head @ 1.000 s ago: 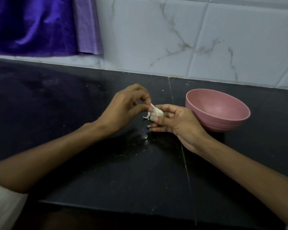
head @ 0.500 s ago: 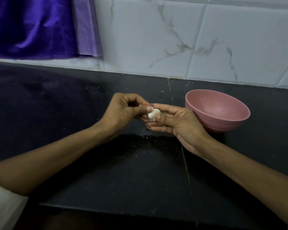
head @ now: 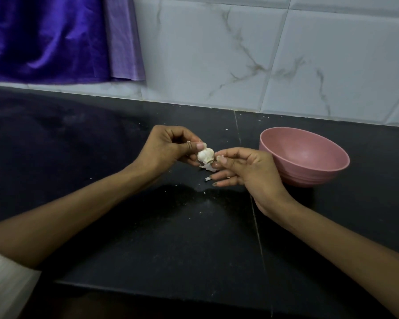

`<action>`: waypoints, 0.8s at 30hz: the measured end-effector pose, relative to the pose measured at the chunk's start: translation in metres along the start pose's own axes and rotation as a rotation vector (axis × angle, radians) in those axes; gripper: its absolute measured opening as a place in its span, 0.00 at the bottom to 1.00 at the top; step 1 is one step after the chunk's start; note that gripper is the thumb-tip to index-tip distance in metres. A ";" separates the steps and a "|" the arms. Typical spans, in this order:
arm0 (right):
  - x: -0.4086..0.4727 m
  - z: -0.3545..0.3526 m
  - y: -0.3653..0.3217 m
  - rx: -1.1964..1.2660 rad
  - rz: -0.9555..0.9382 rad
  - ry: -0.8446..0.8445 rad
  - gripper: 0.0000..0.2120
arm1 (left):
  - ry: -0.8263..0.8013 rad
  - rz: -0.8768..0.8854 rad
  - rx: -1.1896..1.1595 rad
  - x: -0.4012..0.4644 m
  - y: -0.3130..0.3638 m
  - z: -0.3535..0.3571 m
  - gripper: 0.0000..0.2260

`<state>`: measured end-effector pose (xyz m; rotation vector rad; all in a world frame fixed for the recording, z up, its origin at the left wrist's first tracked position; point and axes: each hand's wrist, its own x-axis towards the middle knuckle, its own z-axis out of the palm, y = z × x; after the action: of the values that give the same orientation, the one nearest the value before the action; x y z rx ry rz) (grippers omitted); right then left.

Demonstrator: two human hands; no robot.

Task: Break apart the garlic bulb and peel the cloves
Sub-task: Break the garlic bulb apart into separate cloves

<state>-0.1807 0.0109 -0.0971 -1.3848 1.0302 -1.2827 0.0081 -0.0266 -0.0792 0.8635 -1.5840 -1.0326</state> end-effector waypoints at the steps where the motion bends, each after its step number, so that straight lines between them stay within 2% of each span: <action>1: 0.000 0.001 0.001 -0.076 -0.037 0.000 0.10 | 0.012 0.002 0.014 0.001 0.000 -0.001 0.08; 4: -0.001 0.006 0.004 -0.265 -0.121 0.002 0.25 | 0.015 0.008 0.043 0.002 -0.001 -0.004 0.08; 6: 0.000 0.006 0.005 -0.319 -0.118 -0.004 0.29 | 0.008 0.013 0.050 0.002 0.001 -0.004 0.10; 9: 0.000 0.004 0.004 -0.243 -0.074 -0.032 0.24 | -0.012 0.031 0.060 0.000 0.003 -0.001 0.11; 13: -0.004 0.006 -0.002 -0.248 -0.069 -0.064 0.14 | -0.037 0.054 0.071 -0.002 0.004 0.001 0.05; 16: -0.001 0.003 -0.002 -0.255 -0.022 -0.034 0.11 | -0.020 0.100 0.055 -0.005 0.004 0.006 0.11; 24: -0.002 0.004 -0.007 0.336 0.334 -0.149 0.10 | 0.053 0.155 0.079 -0.008 0.000 0.007 0.11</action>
<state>-0.1767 0.0147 -0.0904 -0.9882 0.8557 -1.0319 0.0028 -0.0180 -0.0824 0.8017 -1.6282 -0.8361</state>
